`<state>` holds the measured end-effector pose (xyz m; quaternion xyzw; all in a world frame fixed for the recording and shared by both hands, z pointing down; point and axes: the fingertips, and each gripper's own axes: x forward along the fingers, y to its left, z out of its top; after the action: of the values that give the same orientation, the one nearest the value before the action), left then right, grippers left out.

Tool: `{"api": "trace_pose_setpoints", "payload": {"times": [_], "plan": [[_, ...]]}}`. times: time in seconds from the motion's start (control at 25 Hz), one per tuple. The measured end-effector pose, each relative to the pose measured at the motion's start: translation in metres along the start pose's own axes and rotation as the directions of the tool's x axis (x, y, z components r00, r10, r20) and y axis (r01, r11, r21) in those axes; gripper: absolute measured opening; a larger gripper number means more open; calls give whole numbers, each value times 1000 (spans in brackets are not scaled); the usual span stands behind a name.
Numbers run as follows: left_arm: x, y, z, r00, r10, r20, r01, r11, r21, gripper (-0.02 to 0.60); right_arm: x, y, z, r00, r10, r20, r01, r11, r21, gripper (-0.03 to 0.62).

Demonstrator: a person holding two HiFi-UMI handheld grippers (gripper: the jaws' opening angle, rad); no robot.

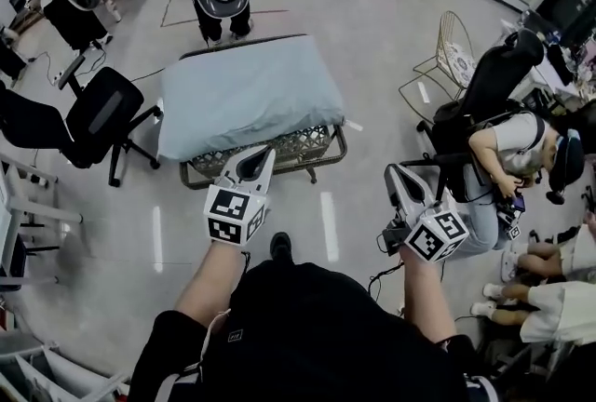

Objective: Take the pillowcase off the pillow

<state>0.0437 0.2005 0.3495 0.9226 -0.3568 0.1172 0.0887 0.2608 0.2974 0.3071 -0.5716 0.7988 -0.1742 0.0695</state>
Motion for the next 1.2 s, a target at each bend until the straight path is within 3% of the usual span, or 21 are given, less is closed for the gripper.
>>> {"api": "trace_pose_setpoints", "payload": {"times": [0.28, 0.6, 0.72, 0.92, 1.12, 1.16, 1.2], "plan": [[70, 53, 27, 999, -39, -16, 39, 999, 23, 0, 75, -37, 3, 999, -36, -7, 37, 998, 52, 9], [146, 67, -5, 986, -78, -149, 74, 997, -31, 0, 133, -110, -21, 991, -76, -114, 89, 990, 114, 9], [176, 66, -17, 975, -86, -207, 76, 996, -55, 0, 157, -141, -37, 984, -57, -168, 83, 984, 155, 9], [233, 64, -28, 959, -13, -284, 5, 1000, -29, 0, 192, -205, -56, 969, 23, -246, 23, 983, 183, 9], [270, 63, -50, 932, 50, -358, -79, 995, -66, 0, 224, -258, -70, 933, 105, -344, -43, 982, 183, 11], [274, 65, -57, 924, 57, -377, -83, 995, -53, 17, 230, -263, -77, 923, 118, -365, -54, 982, 182, 11], [277, 67, -65, 916, 63, -397, -86, 995, -42, 73, 235, -268, -85, 912, 128, -388, -61, 982, 181, 11]]}}
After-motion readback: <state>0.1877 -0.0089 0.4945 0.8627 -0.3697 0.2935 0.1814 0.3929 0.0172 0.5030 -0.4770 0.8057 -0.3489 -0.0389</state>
